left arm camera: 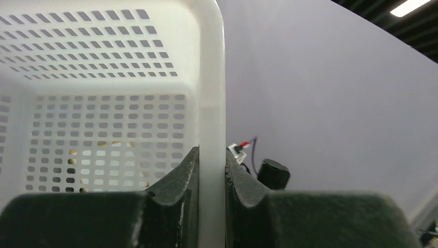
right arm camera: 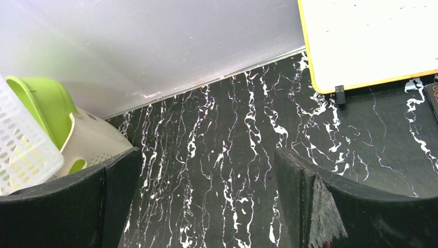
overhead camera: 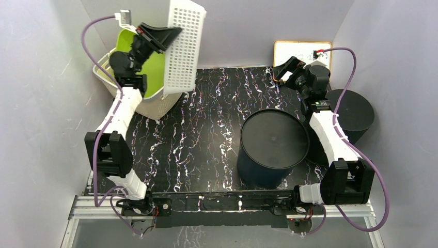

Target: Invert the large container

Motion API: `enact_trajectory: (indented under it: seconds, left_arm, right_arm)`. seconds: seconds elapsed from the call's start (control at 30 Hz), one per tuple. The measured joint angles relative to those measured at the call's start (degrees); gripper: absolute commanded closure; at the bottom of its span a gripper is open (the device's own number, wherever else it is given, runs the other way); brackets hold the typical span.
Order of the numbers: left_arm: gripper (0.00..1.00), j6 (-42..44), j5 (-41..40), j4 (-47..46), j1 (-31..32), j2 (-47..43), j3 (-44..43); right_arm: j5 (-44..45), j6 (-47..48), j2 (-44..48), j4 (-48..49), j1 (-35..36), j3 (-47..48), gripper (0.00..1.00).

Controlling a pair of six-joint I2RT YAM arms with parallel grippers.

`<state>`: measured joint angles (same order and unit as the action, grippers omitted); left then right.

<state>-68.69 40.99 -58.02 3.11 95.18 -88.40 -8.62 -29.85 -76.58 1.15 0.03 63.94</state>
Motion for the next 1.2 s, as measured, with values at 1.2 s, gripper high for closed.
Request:
enact_trajectory:
  seconds: [1.2]
  left_arm:
    - [0.94,-9.18,-10.12,-13.97,13.44,25.99,21.0]
  right_arm:
    - [-0.98,1.03,0.11,0.42,-2.47,1.64,0.02]
